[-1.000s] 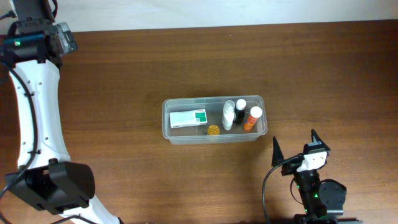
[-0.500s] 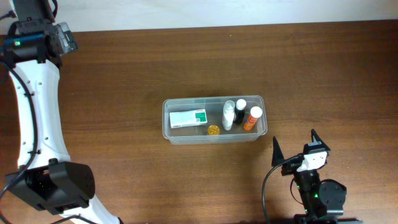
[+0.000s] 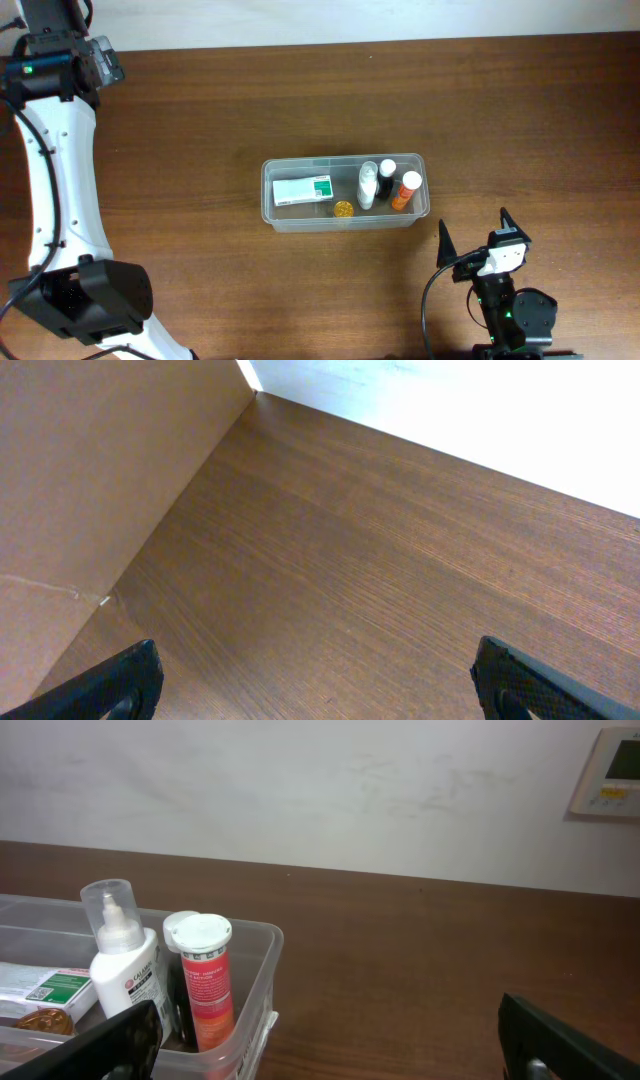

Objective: Pack container

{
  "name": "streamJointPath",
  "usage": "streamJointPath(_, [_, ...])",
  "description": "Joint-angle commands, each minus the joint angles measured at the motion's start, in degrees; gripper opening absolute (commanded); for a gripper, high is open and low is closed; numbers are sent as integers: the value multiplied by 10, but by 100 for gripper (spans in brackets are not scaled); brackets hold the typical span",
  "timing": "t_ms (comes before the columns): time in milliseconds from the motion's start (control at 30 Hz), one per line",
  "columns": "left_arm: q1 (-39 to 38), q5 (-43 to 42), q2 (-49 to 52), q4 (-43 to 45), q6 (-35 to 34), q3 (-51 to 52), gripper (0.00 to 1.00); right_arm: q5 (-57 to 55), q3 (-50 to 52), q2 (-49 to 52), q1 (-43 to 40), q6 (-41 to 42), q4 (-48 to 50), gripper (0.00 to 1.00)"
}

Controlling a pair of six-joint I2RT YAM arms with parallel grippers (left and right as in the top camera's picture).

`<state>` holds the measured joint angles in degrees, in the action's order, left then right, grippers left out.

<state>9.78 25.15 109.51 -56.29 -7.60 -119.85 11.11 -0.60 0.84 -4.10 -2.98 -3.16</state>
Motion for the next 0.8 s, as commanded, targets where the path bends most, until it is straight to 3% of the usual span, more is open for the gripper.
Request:
streamJointPath(0, [1,6,2,1,-7,1,99,9,3,-6,-4,5,-3,98])
streamJointPath(467, [-3,6,-7,-28,-7,1,99,9,3,-6,-4,5,-3,98])
streamJointPath(767, [-16,6,-110,-98,-7,1,100,9,3,-6,-4,5,-3,98])
